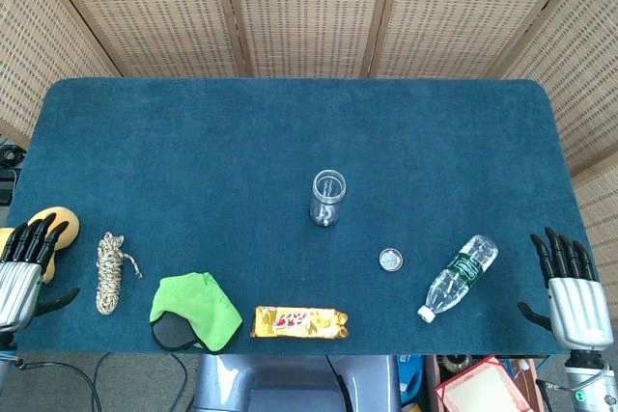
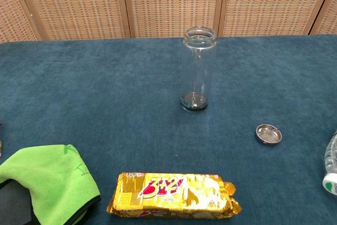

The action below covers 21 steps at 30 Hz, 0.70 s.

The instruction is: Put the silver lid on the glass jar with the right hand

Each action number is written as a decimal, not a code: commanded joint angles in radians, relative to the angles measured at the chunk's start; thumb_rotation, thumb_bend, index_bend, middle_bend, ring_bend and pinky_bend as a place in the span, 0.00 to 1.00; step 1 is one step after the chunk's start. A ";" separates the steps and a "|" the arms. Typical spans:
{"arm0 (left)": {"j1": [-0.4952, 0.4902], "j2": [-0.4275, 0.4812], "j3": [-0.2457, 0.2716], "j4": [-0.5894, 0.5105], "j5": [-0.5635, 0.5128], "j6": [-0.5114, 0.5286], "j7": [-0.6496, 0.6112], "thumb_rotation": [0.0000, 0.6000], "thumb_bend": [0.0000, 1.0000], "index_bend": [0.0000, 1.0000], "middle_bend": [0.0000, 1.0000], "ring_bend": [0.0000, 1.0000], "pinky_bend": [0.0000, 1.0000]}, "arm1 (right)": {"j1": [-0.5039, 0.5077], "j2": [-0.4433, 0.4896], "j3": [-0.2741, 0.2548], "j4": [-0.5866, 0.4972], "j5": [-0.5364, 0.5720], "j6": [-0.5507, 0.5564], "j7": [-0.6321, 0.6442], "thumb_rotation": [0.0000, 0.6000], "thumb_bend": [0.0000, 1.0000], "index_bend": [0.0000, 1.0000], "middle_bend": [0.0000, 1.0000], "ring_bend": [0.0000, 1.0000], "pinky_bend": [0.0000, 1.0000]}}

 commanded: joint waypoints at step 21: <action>0.004 0.008 0.007 -0.011 0.021 0.016 -0.009 1.00 0.17 0.00 0.00 0.00 0.00 | 0.000 -0.009 -0.003 0.008 -0.022 0.010 0.004 1.00 0.15 0.00 0.00 0.00 0.11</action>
